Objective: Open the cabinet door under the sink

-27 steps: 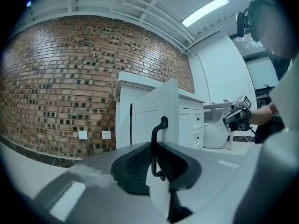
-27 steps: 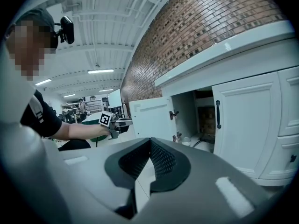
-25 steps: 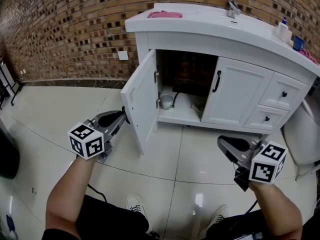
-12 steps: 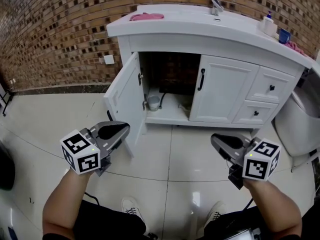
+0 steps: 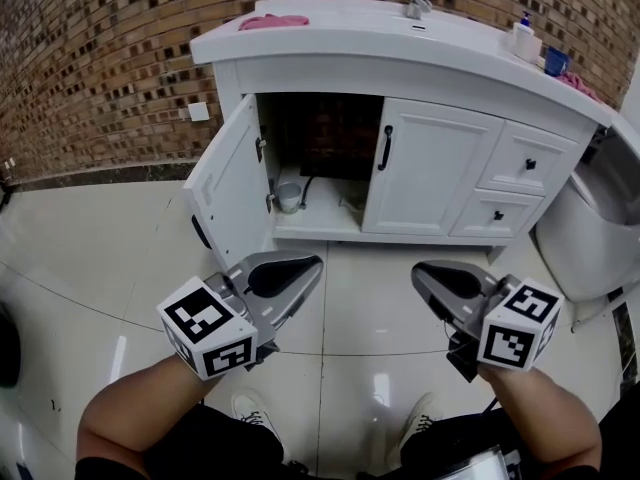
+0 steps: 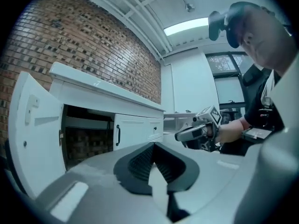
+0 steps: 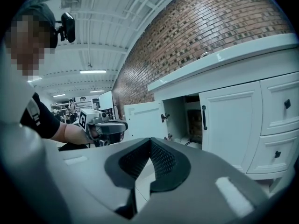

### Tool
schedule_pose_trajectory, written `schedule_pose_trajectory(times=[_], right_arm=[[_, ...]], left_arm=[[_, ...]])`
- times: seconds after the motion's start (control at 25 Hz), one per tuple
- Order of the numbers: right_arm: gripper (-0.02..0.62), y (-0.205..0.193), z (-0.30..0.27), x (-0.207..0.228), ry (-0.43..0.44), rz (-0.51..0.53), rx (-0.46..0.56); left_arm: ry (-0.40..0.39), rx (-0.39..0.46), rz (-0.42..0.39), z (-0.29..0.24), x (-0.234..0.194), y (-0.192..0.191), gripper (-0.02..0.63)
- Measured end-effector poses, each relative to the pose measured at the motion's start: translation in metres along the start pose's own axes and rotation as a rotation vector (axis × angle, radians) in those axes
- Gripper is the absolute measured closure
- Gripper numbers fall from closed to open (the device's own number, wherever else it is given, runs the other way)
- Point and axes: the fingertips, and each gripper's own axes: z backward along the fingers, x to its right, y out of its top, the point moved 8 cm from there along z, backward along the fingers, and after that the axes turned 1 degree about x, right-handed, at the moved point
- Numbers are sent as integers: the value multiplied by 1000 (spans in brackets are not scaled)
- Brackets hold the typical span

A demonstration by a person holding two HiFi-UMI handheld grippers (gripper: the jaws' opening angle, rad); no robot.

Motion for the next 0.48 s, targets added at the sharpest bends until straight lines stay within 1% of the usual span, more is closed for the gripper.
schedule_pose_trajectory(times=[0.2, 0.48], right_arm=[[589, -4, 8, -8, -18, 23, 10], [589, -6, 10, -1, -30, 17, 7]], left_arm=[[-25, -6, 13, -10, 7, -1, 600], [-58, -20, 17, -16, 17, -4, 600]])
